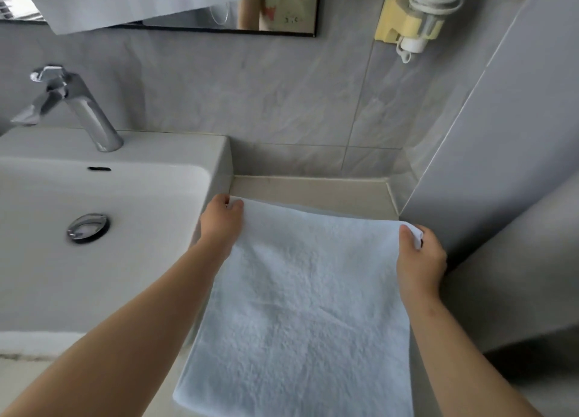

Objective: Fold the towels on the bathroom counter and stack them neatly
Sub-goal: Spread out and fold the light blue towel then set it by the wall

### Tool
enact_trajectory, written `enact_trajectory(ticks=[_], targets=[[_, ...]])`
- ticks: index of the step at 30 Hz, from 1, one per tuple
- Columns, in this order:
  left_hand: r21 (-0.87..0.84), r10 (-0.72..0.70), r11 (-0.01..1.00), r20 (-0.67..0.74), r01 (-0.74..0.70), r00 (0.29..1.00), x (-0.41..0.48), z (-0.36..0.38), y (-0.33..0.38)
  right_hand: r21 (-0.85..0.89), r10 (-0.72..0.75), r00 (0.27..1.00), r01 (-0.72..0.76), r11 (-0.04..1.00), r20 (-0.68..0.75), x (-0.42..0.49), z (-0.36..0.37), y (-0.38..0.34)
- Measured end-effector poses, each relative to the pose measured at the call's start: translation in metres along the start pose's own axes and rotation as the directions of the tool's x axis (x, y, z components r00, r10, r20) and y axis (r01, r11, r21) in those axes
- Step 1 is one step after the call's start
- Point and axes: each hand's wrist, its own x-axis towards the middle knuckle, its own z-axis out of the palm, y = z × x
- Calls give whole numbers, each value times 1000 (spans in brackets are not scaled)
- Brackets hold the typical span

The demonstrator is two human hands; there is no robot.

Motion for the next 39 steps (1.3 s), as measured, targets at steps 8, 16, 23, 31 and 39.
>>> enact_trajectory(ticks=[8,16,23,31,39], targets=[[55,-65,997,40,63,997,64,47,0,-73,88,993,-82,994,73,55,47,29],[186,-82,980,72,67,994,106,91,-26,-241,110,986,-78,967,122,95,82,70],[473,-41,881,69,4,997,117,99,-37,-442,95,980,-8,897,177,110,96,85],[371,-47,929,145,-10,988,122,93,-35,-383,180,929,-46,922,323,118,105,81],[254,-152,961,149,111,977,120,88,-27,-461,239,914,-66,885,329,112,108,71]])
